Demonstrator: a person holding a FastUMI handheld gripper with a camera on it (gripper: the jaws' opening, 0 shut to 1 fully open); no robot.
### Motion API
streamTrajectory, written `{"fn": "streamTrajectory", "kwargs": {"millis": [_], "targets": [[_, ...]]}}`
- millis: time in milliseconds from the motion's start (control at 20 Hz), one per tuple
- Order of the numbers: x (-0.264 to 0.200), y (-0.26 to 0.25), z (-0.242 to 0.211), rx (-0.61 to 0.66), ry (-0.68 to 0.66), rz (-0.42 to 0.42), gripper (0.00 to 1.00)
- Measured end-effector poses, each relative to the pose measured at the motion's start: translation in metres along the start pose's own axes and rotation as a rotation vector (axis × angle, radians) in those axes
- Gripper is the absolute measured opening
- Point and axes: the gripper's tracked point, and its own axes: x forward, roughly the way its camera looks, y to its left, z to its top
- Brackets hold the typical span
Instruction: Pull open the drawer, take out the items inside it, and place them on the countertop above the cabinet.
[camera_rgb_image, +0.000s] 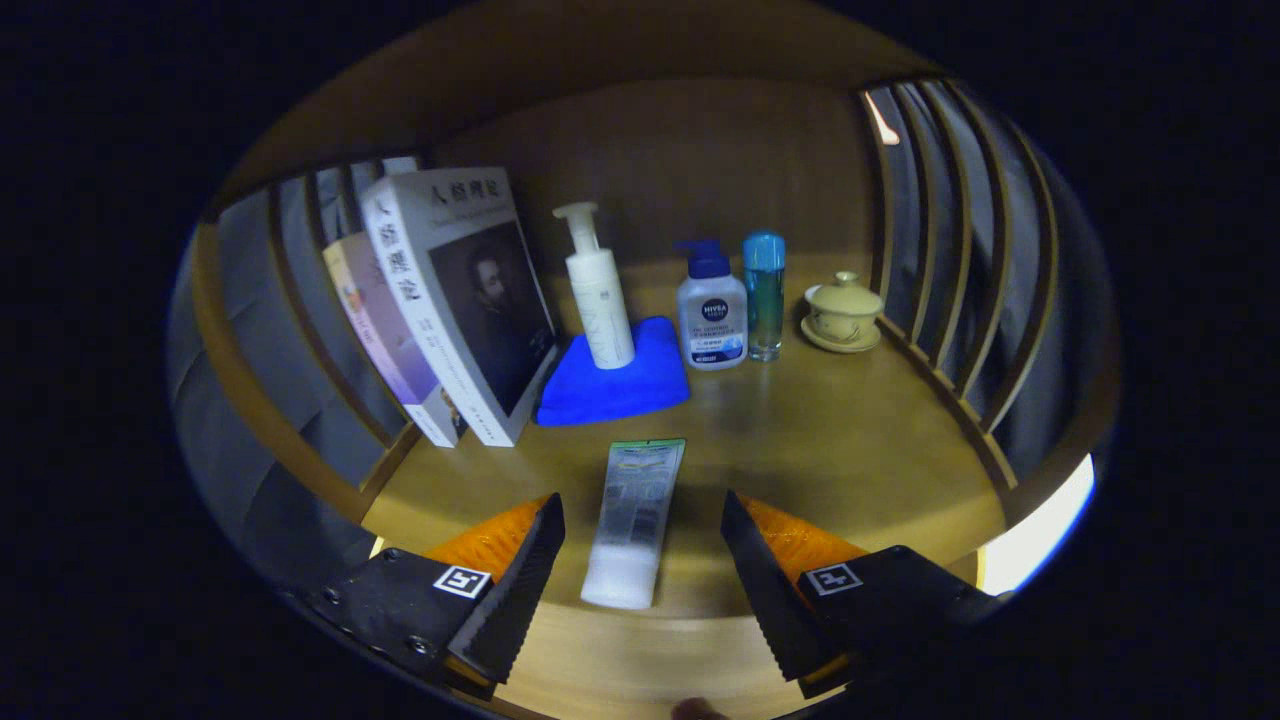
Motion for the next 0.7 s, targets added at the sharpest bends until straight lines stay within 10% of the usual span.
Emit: {"fn": "streamTrajectory", "kwargs": {"millis": [700], "targets": [[-0.193,0.032,-0.117,-0.014,-0.366,0.080,0.98]]}}
